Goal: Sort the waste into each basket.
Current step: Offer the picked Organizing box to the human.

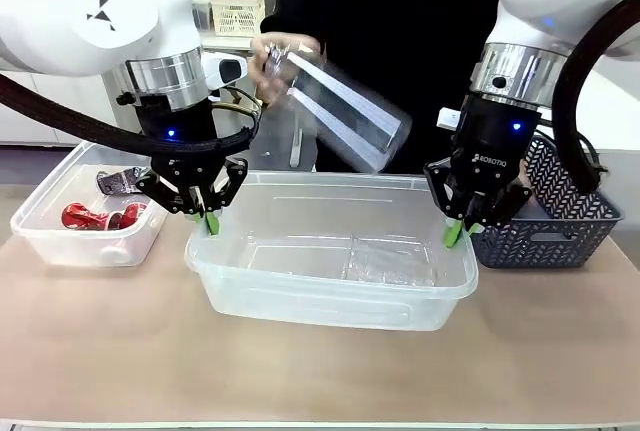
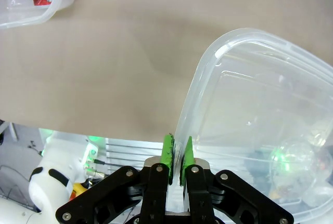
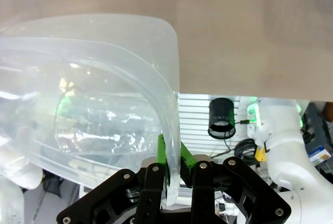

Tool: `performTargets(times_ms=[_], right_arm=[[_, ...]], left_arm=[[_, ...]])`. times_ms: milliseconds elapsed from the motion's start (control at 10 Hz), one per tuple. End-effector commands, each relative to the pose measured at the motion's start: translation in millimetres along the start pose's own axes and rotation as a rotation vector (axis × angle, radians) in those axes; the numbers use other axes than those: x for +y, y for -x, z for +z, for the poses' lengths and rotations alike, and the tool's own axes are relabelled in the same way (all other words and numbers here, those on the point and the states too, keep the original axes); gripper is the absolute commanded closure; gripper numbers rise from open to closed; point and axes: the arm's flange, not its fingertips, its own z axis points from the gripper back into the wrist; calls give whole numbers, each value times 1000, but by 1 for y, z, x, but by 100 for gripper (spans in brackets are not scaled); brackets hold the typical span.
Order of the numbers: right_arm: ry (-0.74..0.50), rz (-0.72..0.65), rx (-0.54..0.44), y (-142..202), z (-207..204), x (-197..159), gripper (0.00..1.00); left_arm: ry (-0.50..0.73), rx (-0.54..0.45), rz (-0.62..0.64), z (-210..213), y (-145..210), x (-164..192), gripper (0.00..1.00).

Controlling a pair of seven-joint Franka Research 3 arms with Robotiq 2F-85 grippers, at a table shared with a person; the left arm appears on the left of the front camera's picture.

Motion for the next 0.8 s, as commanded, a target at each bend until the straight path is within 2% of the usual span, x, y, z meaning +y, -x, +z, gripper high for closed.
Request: performTargets(times_ms=[0, 700], right_arm=[[-3, 20, 5, 4, 3, -2, 100], [-3, 20, 5, 4, 3, -2, 100]], left_arm=[[2, -8, 43, 2, 0, -1, 100], [2, -8, 43, 2, 0, -1, 100]])
